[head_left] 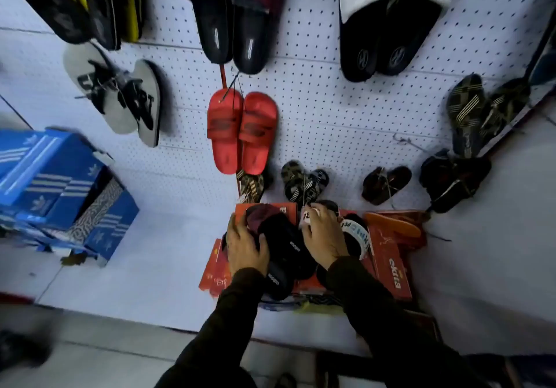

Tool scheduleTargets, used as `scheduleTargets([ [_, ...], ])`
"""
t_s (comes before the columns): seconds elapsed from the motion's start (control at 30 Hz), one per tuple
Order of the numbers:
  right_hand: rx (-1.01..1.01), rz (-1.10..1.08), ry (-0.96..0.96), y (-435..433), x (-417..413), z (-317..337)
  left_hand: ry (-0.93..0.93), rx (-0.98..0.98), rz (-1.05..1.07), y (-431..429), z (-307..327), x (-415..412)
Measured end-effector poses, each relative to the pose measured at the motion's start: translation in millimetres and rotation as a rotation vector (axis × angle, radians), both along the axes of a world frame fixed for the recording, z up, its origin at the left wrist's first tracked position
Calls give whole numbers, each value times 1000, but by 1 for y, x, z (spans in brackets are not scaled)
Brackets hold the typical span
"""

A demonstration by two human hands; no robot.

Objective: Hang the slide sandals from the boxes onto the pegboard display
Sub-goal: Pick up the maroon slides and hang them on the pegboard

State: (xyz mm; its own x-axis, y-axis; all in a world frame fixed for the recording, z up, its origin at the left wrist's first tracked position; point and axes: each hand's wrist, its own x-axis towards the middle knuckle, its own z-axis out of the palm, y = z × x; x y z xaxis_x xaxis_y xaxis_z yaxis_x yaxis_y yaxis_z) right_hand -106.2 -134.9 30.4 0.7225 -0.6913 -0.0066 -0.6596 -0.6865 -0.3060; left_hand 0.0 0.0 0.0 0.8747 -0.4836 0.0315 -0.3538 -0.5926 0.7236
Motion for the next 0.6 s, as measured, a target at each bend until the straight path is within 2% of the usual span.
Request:
scheduleTargets([
  [0.1,199,-27,153,-3,12,-25,372,173,266,5,-33,-4],
  [0.17,278,-43,261,-4,20,-38,654,303,368,9,-50,-10],
  [0.23,346,-58,296,-6,29,-49,874,279,412,1,-59,-8],
  [0.3,396,-81,305,-8,35,-55,1053,160,391,-5,-66,-3],
  [0.47,532,-204,251,-14,41,-67,1270,-23,377,-1,-65,3],
  [0.6,802,-402,133,-19,37,-69,1371,-172,418,25,-55,8],
])
